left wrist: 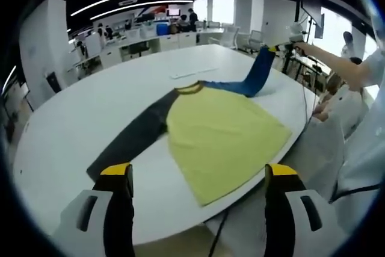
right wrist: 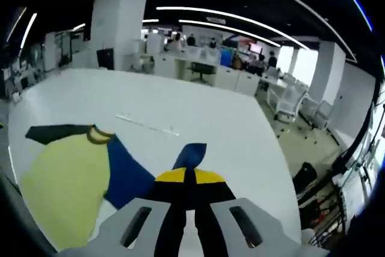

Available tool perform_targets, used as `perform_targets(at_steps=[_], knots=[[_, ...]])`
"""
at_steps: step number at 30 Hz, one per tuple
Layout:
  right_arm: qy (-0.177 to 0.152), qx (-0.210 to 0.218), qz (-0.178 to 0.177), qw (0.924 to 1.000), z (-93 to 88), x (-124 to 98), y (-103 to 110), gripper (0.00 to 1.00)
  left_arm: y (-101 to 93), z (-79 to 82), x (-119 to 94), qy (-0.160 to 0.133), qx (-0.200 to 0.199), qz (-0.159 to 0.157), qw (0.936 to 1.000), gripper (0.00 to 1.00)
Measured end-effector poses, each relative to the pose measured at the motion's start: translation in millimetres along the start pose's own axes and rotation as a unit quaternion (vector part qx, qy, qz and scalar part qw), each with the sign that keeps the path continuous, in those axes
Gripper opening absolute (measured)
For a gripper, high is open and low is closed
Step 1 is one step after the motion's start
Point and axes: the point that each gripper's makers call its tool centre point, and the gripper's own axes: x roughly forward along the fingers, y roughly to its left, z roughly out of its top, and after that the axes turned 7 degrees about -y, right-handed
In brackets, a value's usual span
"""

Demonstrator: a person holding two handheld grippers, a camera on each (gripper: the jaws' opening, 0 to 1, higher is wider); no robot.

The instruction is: Fold the garment on the visible template until the final outline fits inside the template.

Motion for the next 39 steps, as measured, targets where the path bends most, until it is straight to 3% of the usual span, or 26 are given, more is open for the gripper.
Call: perform_targets(at_steps=[9,14,23,39], knots=[[-0.038,-0.044,0.058,0.9967,49.3,20.3,51.7,0.03,-2.7,-3.8,-2.5,0.001,-0.002,-0.005,1.0,0.87],[-0.052,-0.049,0.084,0.9939,66.3,21.3,101.4,0.03,2.9,-2.2,-6.1,0.003,0.005,0.0,1.0,0.88],[-0.066,-0.056,0.122,0.9887,87.4,36.2,150.6,0.03,5.9,-1.9,-9.0,-0.004,0.002,-0.002,1.0,0.88],[-0.079,-0.068,0.172,0.9797,109.3,61.1,203.4,0.03,13.5,-4.5,-8.5,-0.004,-0.003,-0.005,1.0,0.88]])
